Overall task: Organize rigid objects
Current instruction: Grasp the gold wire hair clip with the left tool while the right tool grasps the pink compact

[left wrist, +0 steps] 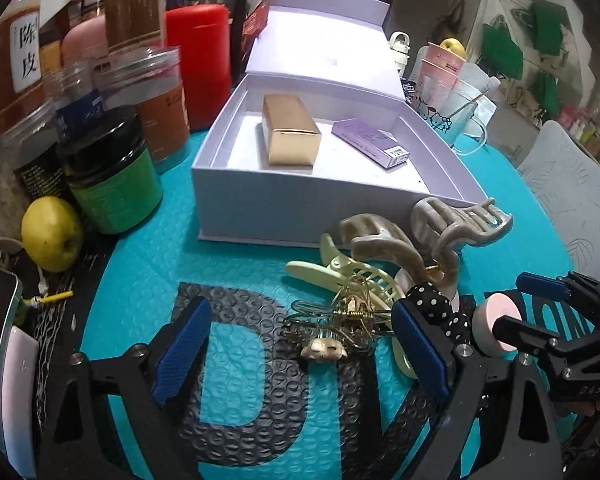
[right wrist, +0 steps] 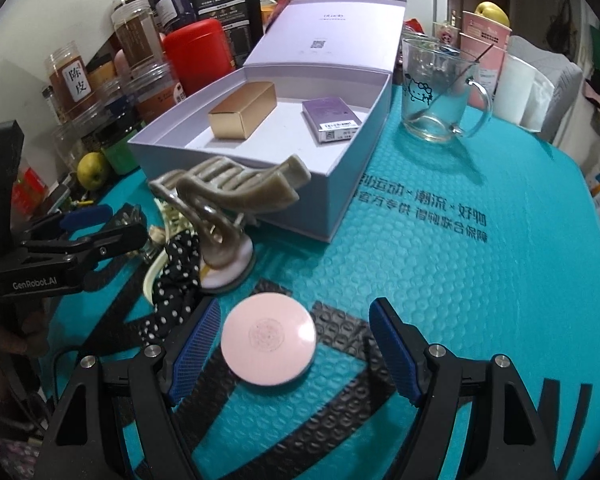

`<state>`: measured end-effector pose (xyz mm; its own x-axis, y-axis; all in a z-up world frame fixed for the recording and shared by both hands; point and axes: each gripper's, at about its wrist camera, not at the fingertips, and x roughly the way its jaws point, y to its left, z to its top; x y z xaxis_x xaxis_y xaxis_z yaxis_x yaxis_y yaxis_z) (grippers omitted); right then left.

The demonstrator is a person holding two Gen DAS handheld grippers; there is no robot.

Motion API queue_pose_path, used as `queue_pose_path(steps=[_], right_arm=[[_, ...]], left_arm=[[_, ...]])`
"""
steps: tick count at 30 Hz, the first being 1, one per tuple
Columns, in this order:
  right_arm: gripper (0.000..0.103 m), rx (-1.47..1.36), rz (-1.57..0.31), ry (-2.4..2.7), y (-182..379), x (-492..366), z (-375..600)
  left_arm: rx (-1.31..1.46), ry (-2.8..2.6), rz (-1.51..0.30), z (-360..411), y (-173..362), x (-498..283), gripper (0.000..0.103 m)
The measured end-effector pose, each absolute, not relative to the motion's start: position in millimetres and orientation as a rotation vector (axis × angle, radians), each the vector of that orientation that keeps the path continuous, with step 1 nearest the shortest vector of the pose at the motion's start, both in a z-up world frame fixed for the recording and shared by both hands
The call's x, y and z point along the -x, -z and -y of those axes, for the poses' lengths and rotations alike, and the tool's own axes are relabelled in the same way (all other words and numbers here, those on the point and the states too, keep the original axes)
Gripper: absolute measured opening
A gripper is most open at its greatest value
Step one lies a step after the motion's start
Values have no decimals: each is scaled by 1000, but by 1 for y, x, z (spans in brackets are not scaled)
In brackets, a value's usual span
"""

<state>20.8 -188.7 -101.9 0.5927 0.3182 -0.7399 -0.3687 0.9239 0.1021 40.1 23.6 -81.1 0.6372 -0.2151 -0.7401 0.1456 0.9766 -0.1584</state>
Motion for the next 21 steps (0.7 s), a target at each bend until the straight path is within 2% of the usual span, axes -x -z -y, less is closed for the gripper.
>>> queue_pose_path(steps=[4, 11, 13, 16, 21], right_arm=[[78, 38, -847, -392, 106, -15, 194], [78, 38, -857, -418, 110, -10, 192], [78, 37, -866, -425, 112, -10, 191], [78, 29, -870, -427, 114, -11, 191], [78, 24, -866, -424, 115, -11, 192]], left_arm=[[70, 220, -856, -18, 78, -39, 88], [61, 239, -836, -15, 75, -28, 88], [58, 234, -851, -14, 80, -30, 77], [77, 229, -882, -16, 88, -34, 67], [77, 220, -886, -15, 91, -38, 66]])
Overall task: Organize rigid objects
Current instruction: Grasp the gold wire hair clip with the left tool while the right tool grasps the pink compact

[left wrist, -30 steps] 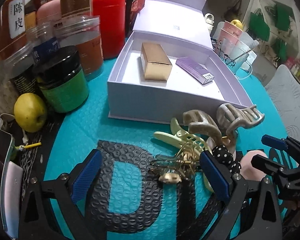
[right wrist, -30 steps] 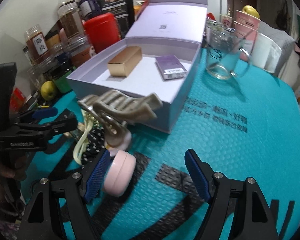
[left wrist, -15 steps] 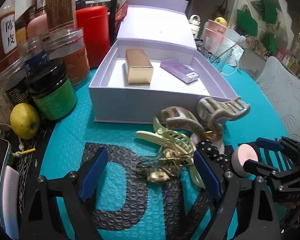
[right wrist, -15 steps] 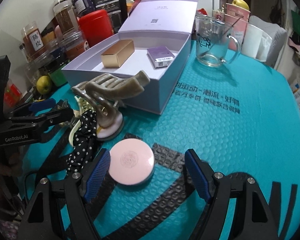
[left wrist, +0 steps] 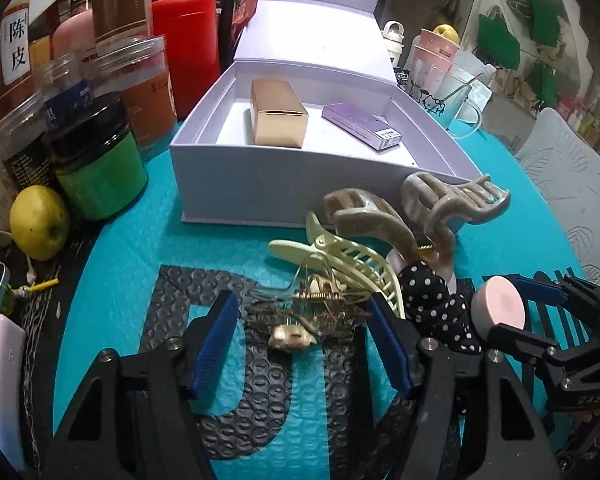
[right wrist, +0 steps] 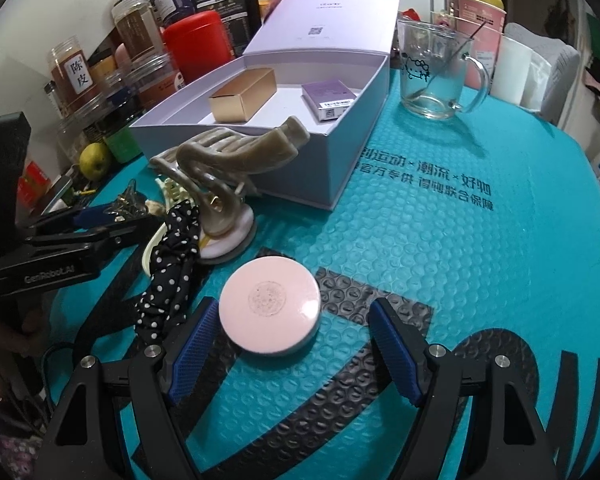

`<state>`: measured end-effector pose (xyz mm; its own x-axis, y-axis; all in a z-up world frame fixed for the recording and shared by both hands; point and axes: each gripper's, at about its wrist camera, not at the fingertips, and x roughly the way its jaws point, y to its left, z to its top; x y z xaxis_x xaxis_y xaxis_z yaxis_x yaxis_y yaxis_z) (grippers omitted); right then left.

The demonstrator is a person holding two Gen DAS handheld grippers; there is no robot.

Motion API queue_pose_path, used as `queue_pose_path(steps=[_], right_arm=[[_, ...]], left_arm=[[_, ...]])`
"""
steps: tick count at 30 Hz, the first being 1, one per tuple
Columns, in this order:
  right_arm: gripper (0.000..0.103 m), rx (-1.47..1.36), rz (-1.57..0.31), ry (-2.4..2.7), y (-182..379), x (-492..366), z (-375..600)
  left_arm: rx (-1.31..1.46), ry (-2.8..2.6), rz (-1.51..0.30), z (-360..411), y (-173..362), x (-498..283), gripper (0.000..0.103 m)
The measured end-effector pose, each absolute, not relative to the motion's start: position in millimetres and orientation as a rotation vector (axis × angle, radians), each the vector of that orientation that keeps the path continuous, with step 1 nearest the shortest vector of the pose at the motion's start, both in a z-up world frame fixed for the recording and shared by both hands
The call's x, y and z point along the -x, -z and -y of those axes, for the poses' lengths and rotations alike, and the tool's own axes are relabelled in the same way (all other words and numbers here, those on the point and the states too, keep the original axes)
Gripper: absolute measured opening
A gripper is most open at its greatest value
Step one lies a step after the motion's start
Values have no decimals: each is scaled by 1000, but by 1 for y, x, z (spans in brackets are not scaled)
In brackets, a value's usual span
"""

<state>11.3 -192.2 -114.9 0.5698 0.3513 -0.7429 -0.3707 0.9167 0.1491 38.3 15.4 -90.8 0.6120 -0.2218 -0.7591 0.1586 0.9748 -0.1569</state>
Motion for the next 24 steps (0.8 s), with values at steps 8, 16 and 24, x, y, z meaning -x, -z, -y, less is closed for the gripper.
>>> queue_pose_path(steps=[8, 16, 24], right_arm=[[78, 18, -864, -435, 115, -14, 188], [56, 25, -841, -412, 116, -13, 185], [51, 21, -837, -419, 115, -8, 187]], left_arm=[[11, 202, -891, -8, 92, -44, 66], [5, 160, -910, -9, 92, -40, 59], [60, 174, -925, -16, 88, -26, 59]])
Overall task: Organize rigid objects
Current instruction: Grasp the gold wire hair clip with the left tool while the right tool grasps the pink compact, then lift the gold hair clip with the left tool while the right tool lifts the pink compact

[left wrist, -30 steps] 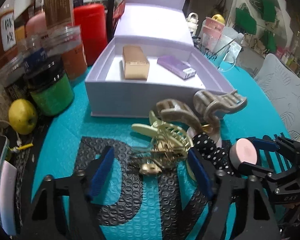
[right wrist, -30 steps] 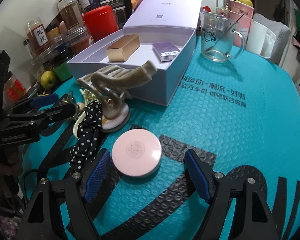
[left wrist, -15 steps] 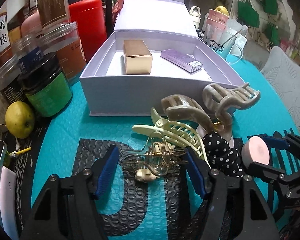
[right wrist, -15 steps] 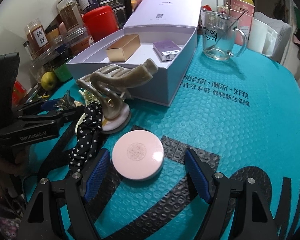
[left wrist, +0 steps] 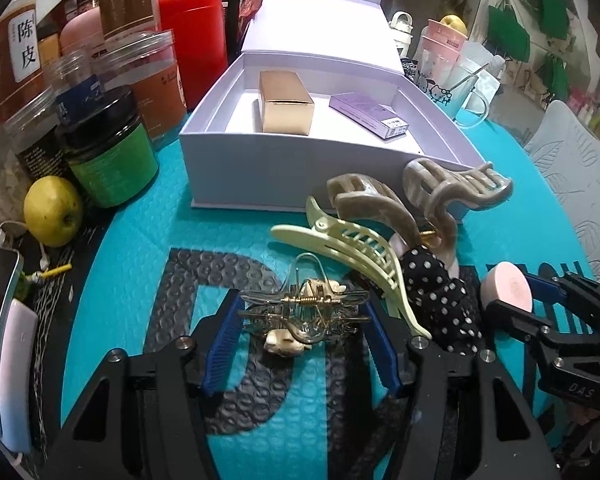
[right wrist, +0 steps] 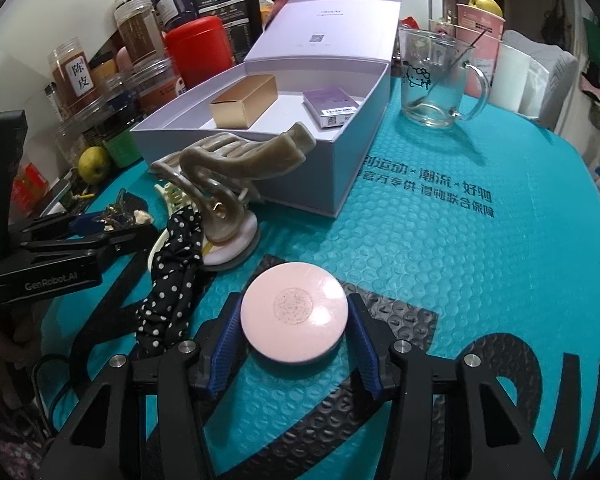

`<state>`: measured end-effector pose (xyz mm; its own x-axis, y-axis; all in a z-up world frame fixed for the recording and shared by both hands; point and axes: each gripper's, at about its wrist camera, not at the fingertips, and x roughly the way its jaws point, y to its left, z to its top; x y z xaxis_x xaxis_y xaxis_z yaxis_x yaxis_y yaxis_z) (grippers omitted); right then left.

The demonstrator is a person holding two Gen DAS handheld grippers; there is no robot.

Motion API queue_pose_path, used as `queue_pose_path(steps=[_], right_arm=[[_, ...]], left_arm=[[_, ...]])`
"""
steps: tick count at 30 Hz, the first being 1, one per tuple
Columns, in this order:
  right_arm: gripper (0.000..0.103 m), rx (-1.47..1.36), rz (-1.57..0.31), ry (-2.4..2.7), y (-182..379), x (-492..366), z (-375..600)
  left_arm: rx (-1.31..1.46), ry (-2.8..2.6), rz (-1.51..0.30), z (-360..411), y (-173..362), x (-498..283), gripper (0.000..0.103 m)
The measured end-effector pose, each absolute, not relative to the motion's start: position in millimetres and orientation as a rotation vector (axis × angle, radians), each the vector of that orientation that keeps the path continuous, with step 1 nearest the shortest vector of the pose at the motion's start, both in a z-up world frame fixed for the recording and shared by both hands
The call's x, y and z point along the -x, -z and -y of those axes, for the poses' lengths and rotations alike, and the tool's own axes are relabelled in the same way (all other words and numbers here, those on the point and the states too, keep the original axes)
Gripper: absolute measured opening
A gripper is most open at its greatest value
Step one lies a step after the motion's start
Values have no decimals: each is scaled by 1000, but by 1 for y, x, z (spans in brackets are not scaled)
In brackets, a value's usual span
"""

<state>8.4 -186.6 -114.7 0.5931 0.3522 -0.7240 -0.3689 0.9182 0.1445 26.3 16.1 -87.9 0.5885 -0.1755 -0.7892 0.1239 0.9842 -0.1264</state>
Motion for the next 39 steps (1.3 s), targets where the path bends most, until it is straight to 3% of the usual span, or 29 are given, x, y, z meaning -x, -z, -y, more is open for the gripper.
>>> queue_pose_path(steps=[39], right_arm=[[51, 14, -697, -567, 52, 46, 201]], left_arm=[[21, 204, -796, 37, 18, 18, 59]])
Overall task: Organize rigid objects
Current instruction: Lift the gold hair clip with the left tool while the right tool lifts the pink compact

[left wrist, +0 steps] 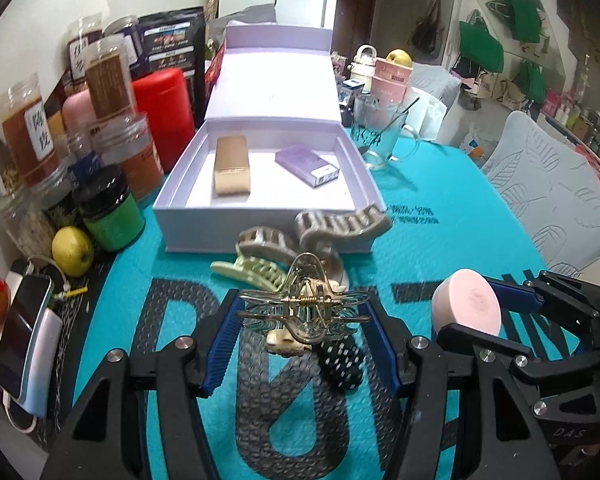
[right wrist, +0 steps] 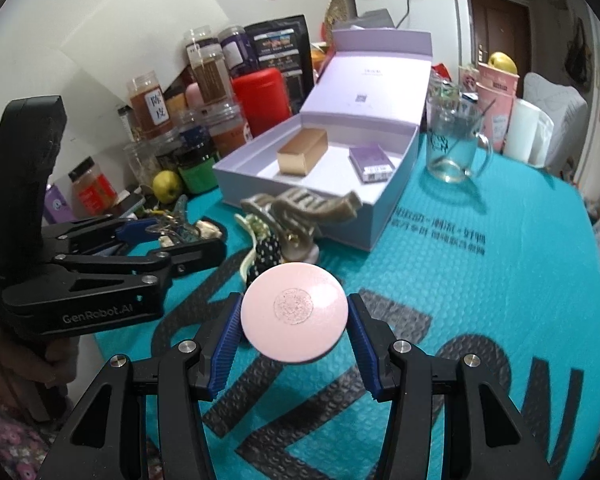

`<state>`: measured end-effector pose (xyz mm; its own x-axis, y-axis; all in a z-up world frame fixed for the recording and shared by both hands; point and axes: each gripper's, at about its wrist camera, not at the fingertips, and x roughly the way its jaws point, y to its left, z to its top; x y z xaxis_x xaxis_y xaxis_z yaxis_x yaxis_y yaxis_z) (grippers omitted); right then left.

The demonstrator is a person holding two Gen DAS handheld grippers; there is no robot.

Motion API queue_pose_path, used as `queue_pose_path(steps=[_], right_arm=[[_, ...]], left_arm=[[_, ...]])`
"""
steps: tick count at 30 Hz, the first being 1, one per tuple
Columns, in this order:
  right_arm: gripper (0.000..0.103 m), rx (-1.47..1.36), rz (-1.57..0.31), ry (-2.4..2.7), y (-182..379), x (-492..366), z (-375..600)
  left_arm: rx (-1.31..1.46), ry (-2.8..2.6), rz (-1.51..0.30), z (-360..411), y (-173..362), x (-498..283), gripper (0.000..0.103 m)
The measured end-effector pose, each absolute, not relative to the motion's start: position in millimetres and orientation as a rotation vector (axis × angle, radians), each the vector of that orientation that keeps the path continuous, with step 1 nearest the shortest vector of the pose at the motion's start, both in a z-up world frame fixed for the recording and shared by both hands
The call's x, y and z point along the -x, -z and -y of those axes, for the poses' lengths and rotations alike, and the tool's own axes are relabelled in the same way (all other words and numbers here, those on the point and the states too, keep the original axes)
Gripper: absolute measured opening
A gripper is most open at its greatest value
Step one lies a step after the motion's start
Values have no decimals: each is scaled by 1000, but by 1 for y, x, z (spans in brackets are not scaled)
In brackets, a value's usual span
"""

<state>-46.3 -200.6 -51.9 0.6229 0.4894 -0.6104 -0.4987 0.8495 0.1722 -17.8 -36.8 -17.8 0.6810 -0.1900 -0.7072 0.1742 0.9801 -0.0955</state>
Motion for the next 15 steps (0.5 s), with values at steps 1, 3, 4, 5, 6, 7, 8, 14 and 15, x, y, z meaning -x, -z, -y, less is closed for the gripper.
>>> queue_pose_path(steps=[1, 3, 4, 5, 6, 7, 8, 14, 15], right_arm=[[51, 13, -692, -574, 49, 45, 202], [51, 15, -687, -585, 45, 42, 203], [51, 16, -685, -591, 42, 41, 203], [51, 19, -683, -594, 40, 39, 203], [51, 24, -680, -597, 37, 37, 204], [51, 29, -678, -599, 35, 35, 204], [51, 33, -677, -600, 33, 32, 204], [51, 40, -656, -614, 19, 19, 207], [51, 42, -652, -616, 16, 16, 206]], left_arm=[[20, 208, -791, 38, 15, 16, 59], [14, 209, -786, 40, 12, 12, 59], [9, 210, -781, 41, 10, 10, 59], [6, 212, -777, 42, 8, 8, 59], [4, 213, -773, 43, 5, 7, 59], [2, 214, -768, 44, 3, 4, 59], [2, 217, -764, 44, 1, 2, 59], [-8, 234, -745, 46, -13, -12, 59], [-11, 237, -742, 46, -15, -15, 59]])
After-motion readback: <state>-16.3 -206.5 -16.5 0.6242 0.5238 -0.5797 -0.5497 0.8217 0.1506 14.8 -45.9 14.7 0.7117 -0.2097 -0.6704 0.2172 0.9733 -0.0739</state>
